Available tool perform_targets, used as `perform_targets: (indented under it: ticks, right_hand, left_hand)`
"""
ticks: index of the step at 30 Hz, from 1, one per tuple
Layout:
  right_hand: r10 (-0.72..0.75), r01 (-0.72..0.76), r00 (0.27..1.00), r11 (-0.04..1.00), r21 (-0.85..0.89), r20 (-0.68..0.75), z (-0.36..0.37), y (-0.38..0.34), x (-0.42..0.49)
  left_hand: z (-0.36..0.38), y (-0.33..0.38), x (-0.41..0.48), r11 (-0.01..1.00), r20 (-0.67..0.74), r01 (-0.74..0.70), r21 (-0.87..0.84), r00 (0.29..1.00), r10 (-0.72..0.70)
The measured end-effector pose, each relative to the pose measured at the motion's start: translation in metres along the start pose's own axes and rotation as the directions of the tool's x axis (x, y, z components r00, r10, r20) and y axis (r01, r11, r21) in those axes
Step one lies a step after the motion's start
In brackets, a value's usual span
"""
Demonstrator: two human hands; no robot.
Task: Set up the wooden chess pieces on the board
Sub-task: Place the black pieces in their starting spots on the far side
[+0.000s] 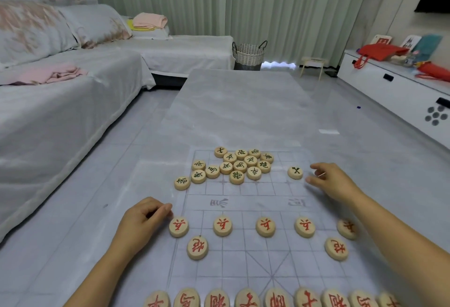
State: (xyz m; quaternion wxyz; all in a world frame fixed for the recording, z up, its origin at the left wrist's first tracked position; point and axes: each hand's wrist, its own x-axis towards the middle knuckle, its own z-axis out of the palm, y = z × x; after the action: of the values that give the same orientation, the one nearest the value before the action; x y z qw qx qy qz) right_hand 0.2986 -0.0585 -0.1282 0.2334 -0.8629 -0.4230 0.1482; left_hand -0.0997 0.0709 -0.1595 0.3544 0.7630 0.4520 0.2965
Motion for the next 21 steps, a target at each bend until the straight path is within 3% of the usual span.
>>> perform_targets:
  ticks: [21]
  right_hand:
    - [-0.121, 0.119, 0.990, 0.992, 0.036, 0.065, 0.014, -0.004, 0.015]
  left_hand:
    - [0.002, 0.013, 0.009, 0.997, 0.002, 0.068, -0.033, 0.998, -0.068]
